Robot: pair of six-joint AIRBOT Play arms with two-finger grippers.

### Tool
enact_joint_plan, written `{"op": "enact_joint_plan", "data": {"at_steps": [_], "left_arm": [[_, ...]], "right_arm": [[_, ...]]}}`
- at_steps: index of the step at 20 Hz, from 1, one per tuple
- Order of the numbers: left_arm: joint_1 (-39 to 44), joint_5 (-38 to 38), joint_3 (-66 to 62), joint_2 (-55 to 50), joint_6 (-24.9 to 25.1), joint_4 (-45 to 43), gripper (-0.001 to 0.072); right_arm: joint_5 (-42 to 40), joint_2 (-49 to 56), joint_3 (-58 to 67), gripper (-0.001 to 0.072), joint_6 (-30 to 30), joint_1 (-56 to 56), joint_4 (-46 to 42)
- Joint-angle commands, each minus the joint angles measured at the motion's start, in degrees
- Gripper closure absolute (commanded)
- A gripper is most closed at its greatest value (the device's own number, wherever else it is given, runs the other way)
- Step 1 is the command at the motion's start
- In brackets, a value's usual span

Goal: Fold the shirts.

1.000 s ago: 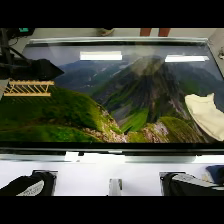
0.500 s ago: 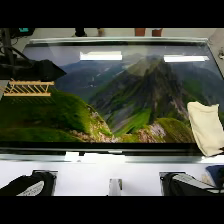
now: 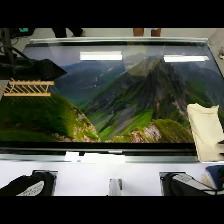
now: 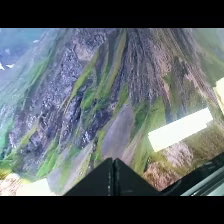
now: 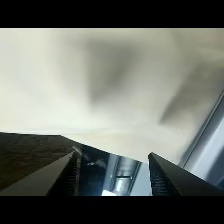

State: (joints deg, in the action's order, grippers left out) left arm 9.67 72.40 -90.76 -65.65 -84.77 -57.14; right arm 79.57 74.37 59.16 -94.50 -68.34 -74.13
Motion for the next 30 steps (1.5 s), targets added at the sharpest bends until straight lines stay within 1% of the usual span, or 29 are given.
{"op": "enact_joint_plan", "data": {"at_steps": [1, 5, 7, 10, 11, 13, 14, 16, 17, 18, 19, 20, 21, 22, 23, 24, 25, 26, 27, 28, 29, 30], "left_arm": [[0.00, -1.01, 0.02, -0.33, 0.26, -0.02, 0.0678], [0.00, -1.01, 0.02, -1.64, 0.28, 0.00, 0.0678], [0.00, -0.98, 0.02, -2.21, 0.37, -0.02, 0.0679], [0.00, -0.96, 0.02, -2.54, 1.25, 0.00, 0.0679], [0.00, -0.94, 0.02, -2.58, 1.53, 0.02, 0.0678], [0.00, -0.96, 0.02, -2.58, 1.60, 0.00, 0.0679], [0.00, -1.01, 0.02, -2.67, 1.60, -0.02, 0.0678], [0.00, -1.01, 0.02, -3.39, 1.62, -0.15, 0.0679], [0.17, -0.90, 0.02, -3.93, 1.60, -0.98, 0.0680], [0.76, -0.72, 0.00, -4.52, 1.57, -3.67, 0.0680], [1.77, -0.42, 0.00, -5.09, 1.40, -7.78, 0.0680], [3.34, 0.31, 0.00, -5.92, -0.59, -14.19, 0.0681], [5.09, 1.38, 0.00, -7.04, -3.82, -21.97, 0.0681], [7.26, 3.13, 0.02, -8.92, -7.78, -31.54, 0.0680], [9.07, 5.46, 0.02, -11.10, -10.62, -39.10, 0.0680], [10.25, 8.55, 0.02, -13.84, -11.54, -43.04, 0.0677], [10.58, 11.63, 0.02, -16.50, -11.56, -42.38, 0.0601], [10.67, 13.79, 0.07, -18.78, -11.61, -40.96, 0.0408], [10.78, 14.21, 0.68, -20.24, -12.11, -38.53, 0.0269], [10.86, 12.15, 2.05, -20.37, -13.14, -35.93, 0.0240], [11.08, 8.74, 3.89, -19.91, -14.67, -34.07, 0.0232], [11.45, 6.27, 5.31, -19.69, -15.80, -33.73, 0.0194]], "right_arm": [[1.42, -2.25, 1.60, 0.0249, -2.21, 0.00, 6.16], [4.09, -5.05, 2.69, 0.0250, -5.64, 0.11, 19.63], [4.92, -6.80, 2.69, 0.0250, -6.45, 0.09, 24.46], [4.35, -10.40, 2.69, 0.0251, -6.16, 0.09, 26.71], [3.69, -11.58, 2.69, 0.0251, -5.38, 0.09, 27.63], [2.49, -13.11, 2.69, 0.0252, -1.95, 0.37, 31.04], [1.73, -13.64, 2.69, 0.0252, -1.25, 1.90, 31.67], [-0.96, -13.81, 2.69, 0.0252, 0.09, 9.18, 31.63], [-3.87, -13.77, 2.69, 0.0252, 0.66, 15.13, 30.99], [-7.39, -13.75, 2.69, 0.0252, 0.42, 21.44, 29.33], [-11.93, -13.70, 2.69, 0.0252, -0.59, 28.96, 26.21], [-16.00, -13.42, 2.69, 0.0252, -2.82, 36.98, 21.70], [-19.17, -12.79, 2.69, 0.0253, -6.23, 44.44, 16.00], [-21.20, -11.58, 2.69, 0.0253, -11.10, 52.52, 8.00], [-20.65, -10.08, 2.69, 0.0253, -15.69, 59.19, 0.39], [-18.34, -8.11, 2.69, 0.0253, -18.99, 65.46, -6.23], [-15.28, -6.14, 2.69, 0.0252, -19.41, 69.83, -10.16], [-11.54, -4.00, 2.69, 0.0248, -19.28, 73.13, -12.39], [-8.48, -2.32, 2.69, 0.0219, -18.91, 74.77, -12.68], [-6.16, -1.07, 2.69, 0.0172, -18.23, 75.14, -12.39], [-4.83, -0.52, 2.69, 0.0162, -17.73, 75.12, -11.85], [-4.20, -0.50, 2.69, 0.0162, -17.68, 74.99, -12.11]]}}
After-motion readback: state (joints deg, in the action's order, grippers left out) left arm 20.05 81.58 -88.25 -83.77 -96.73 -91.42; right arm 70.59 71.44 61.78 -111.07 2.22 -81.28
